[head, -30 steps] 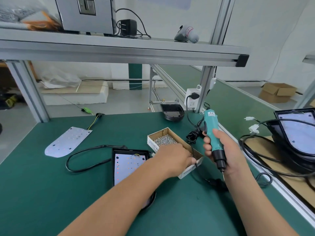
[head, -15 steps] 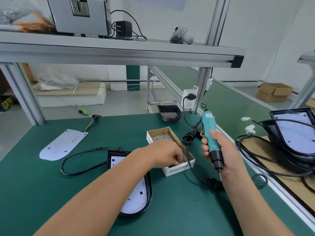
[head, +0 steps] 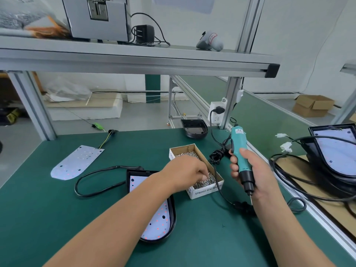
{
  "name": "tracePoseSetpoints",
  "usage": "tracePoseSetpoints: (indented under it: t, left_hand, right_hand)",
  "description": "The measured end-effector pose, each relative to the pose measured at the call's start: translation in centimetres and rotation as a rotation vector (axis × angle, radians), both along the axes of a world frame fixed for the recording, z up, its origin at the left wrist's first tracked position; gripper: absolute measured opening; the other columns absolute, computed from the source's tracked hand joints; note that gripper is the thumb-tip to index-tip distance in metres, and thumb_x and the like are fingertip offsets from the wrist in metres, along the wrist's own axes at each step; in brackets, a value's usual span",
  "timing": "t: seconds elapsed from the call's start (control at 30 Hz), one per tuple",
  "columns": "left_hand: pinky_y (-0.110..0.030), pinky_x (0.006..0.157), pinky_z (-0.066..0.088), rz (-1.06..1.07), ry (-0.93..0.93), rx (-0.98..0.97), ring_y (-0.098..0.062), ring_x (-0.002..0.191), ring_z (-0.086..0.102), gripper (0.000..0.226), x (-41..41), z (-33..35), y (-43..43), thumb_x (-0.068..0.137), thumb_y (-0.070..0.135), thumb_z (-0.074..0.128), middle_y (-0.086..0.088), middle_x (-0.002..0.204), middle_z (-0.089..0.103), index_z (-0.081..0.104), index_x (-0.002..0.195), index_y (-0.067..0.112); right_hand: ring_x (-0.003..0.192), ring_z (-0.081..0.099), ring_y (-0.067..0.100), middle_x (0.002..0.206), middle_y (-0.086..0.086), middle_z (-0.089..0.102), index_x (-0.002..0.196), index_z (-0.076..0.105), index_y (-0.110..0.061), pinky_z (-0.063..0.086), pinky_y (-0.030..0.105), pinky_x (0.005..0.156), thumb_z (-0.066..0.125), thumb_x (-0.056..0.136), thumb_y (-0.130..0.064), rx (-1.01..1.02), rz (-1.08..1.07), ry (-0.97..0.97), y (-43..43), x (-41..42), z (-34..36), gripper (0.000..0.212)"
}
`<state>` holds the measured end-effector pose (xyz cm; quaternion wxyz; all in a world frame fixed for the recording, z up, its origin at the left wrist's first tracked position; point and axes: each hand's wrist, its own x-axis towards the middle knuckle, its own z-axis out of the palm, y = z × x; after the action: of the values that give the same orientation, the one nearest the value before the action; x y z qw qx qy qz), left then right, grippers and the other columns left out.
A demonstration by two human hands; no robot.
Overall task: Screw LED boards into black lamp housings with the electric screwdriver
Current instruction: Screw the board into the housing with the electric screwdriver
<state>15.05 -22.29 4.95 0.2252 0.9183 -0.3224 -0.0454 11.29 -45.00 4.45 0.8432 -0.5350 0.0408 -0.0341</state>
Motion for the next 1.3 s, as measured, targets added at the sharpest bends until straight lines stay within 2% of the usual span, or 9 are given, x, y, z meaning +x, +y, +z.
tracePoseSetpoints:
  t: [0.27, 0.4, 0.5, 0.67, 0.83, 0.93, 1.07, 1.2, 1.3]
  left_hand:
    - [-0.035, 0.095, 0.052, 0.025, 0.04, -0.075, -0.014, 0.108, 0.066, 0.018, -0.4, 0.2, 0.6, 0.104, 0.025, 0.065, 0.007, 0.111, 0.077, 0.08, 0.112, 0.02]
    - [-0.029, 0.074, 0.049, 0.12, 0.11, -0.206, -0.002, 0.082, 0.062, 0.018, -0.8, 0.8, 1.0, 0.104, 0.018, 0.058, 0.012, 0.093, 0.075, 0.076, 0.1, 0.021]
    - [-0.025, 0.058, 0.051, 0.238, 0.3, -0.505, -0.004, 0.063, 0.061, 0.021, -1.5, 1.8, 1.9, 0.104, 0.012, 0.056, 0.008, 0.083, 0.076, 0.072, 0.093, 0.018]
    - [-0.017, 0.047, 0.045, 0.344, 0.804, -1.065, -0.007, 0.058, 0.057, 0.017, -4.0, 3.0, 5.2, 0.108, 0.006, 0.054, -0.004, 0.079, 0.072, 0.069, 0.101, 0.006]
    - [-0.016, 0.042, 0.038, 0.368, 1.128, -1.331, -0.012, 0.058, 0.053, 0.017, -7.1, 3.4, 8.5, 0.105, 0.007, 0.051, -0.011, 0.082, 0.068, 0.066, 0.1, 0.003]
    - [-0.016, 0.042, 0.034, 0.328, 1.138, -1.352, -0.011, 0.059, 0.048, 0.019, -8.7, 3.2, 10.0, 0.102, 0.01, 0.055, -0.009, 0.082, 0.064, 0.072, 0.097, 0.004]
    - [-0.017, 0.043, 0.028, 0.332, 1.012, -1.314, -0.009, 0.058, 0.044, 0.014, -10.0, 2.7, 11.4, 0.094, 0.007, 0.068, -0.006, 0.08, 0.063, 0.082, 0.094, 0.009]
    - [-0.018, 0.043, 0.024, 0.4, 0.917, -1.323, -0.01, 0.057, 0.041, 0.013, -10.4, 2.1, 11.9, 0.094, -0.001, 0.068, -0.01, 0.079, 0.062, 0.078, 0.093, 0.007]
    - [-0.019, 0.043, 0.024, 0.384, 0.869, -1.311, -0.01, 0.056, 0.04, 0.003, -10.7, 1.9, 12.1, 0.092, 0.009, 0.074, -0.009, 0.079, 0.062, 0.076, 0.092, 0.007]
  right_hand:
    - [0.059, 0.054, 0.015, 0.081, 0.007, 0.061, 0.121, 0.057, -0.002, 0.05, 0.024, 0.047, 0.057, 0.104, -0.023, -0.003, -0.011, 0.002, 0.3, -0.1, -0.1, 0.027]
    - [0.058, 0.054, 0.013, 0.078, 0.004, 0.06, 0.125, 0.056, -0.004, 0.049, 0.022, 0.046, 0.057, 0.104, -0.026, 0.035, -0.009, 0.019, 0.4, 0.0, -0.1, 0.031]
    - [0.058, 0.055, 0.013, 0.076, 0.002, 0.059, 0.117, 0.057, -0.006, 0.049, 0.022, 0.046, 0.057, 0.105, -0.03, 0.074, -0.009, 0.022, 1.0, -0.1, -0.1, 0.027]
    - [0.065, 0.062, 0.016, 0.08, 0.005, 0.064, 0.111, 0.059, -0.007, 0.057, 0.025, 0.053, 0.061, 0.104, -0.026, 0.171, -0.037, 0.013, 3.0, -0.7, 0.2, 0.021]
    - [0.075, 0.068, 0.019, 0.085, 0.007, 0.067, 0.107, 0.057, -0.006, 0.062, 0.031, 0.066, 0.059, 0.103, -0.014, 0.25, -0.061, -0.061, 6.0, -1.6, 1.4, 0.008]
    - [0.076, 0.066, 0.019, 0.086, 0.006, 0.065, 0.104, 0.056, -0.008, 0.06, 0.034, 0.073, 0.061, 0.1, -0.009, 0.309, -0.04, -0.162, 7.9, -2.3, 2.7, 0.007]
    - [0.07, 0.058, 0.015, 0.082, 0.002, 0.058, 0.104, 0.06, -0.01, 0.054, 0.03, 0.071, 0.063, 0.097, -0.009, 0.446, 0.018, -0.259, 10.6, -2.5, 4.7, 0.008]
    - [0.064, 0.051, 0.012, 0.078, -0.001, 0.052, 0.101, 0.063, -0.011, 0.05, 0.028, 0.066, 0.062, 0.102, -0.014, 0.541, 0.016, -0.278, 13.3, -1.5, 6.2, 0.003]
    - [0.064, 0.05, 0.012, 0.077, -0.001, 0.051, 0.097, 0.063, -0.012, 0.05, 0.028, 0.066, 0.062, 0.101, -0.012, 0.596, 0.013, -0.292, 14.7, -1.2, 6.1, 0.004]
